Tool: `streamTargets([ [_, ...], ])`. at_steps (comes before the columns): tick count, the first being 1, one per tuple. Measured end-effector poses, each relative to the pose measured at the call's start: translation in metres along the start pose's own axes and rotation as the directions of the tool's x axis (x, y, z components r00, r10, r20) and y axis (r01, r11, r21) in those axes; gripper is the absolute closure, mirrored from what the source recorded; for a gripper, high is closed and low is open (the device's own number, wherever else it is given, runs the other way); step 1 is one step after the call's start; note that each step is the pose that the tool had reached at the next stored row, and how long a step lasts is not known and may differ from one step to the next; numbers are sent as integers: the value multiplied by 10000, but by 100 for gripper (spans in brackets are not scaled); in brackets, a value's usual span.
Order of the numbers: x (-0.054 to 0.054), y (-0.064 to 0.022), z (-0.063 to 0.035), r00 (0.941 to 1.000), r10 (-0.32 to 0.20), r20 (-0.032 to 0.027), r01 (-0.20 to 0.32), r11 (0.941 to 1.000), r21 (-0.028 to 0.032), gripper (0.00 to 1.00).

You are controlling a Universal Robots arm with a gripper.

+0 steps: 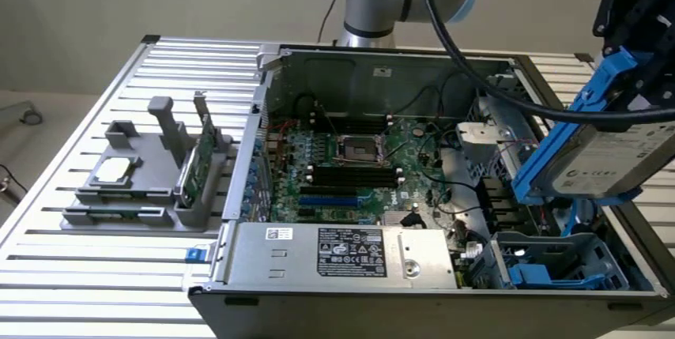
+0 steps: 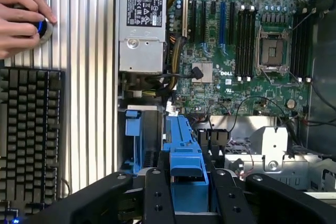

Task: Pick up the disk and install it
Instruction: 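Pick up the disk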

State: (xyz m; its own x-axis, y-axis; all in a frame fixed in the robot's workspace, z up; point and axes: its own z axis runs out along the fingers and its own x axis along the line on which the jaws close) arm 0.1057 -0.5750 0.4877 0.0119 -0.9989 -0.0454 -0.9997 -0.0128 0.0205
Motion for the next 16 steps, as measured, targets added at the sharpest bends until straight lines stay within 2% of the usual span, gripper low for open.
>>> streamTargets([
  [8, 328, -10, 15, 10000, 0, 0, 0, 10000, 1, 67],
  [16, 335, 22, 109, 9996, 265, 23, -265, 9996, 22, 67],
])
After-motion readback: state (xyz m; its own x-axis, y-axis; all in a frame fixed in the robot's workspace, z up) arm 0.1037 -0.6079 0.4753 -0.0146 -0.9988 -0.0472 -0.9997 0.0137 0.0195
